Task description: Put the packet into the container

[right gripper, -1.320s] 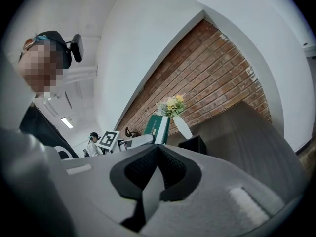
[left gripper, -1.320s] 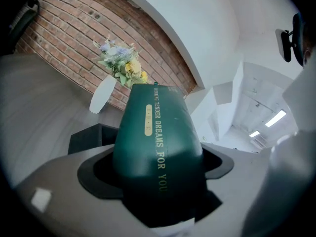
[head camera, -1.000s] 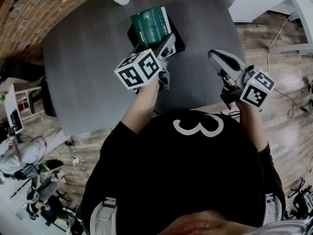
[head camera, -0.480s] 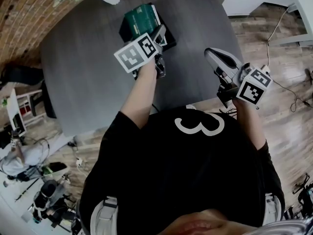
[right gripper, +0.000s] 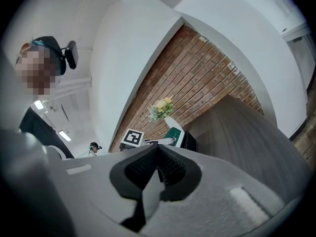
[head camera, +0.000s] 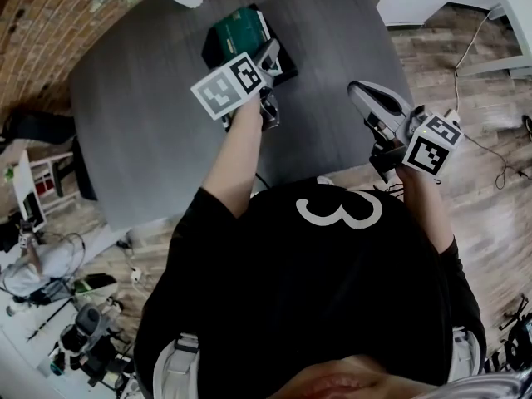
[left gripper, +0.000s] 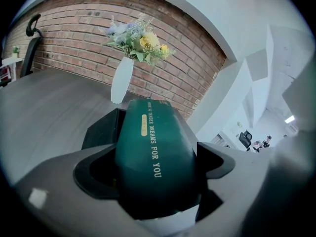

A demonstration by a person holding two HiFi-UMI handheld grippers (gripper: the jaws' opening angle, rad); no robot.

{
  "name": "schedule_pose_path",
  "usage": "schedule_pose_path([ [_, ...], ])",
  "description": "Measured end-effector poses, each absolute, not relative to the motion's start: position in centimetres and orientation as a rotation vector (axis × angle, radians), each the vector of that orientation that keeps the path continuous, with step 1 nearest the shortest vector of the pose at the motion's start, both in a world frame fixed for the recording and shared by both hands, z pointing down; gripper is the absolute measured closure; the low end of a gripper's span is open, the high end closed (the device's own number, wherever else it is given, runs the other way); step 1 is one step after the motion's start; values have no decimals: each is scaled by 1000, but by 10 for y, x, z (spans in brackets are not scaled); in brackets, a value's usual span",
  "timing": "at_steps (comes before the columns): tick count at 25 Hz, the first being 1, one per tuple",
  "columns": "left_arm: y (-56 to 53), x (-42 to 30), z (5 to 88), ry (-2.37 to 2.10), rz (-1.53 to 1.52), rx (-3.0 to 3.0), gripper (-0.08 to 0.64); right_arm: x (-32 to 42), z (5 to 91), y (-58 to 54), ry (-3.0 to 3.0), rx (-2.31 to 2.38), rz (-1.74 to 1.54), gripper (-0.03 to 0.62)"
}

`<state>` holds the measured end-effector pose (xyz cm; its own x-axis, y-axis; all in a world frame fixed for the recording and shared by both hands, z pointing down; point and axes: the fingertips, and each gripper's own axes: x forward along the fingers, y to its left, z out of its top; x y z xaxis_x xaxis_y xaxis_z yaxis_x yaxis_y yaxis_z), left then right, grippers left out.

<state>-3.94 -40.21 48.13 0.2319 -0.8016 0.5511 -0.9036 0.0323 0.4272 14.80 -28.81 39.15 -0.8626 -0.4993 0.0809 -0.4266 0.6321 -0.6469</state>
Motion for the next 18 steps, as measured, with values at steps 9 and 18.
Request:
schedule_pose_path([
  [9,-400,-35,480,-1535,152,1823,29,146,399,-283,2746,-766,-1076,591],
  [18,-394,-33,480,-1507,140,1867,23,141,404,-280,2752,-732,-1095,591],
])
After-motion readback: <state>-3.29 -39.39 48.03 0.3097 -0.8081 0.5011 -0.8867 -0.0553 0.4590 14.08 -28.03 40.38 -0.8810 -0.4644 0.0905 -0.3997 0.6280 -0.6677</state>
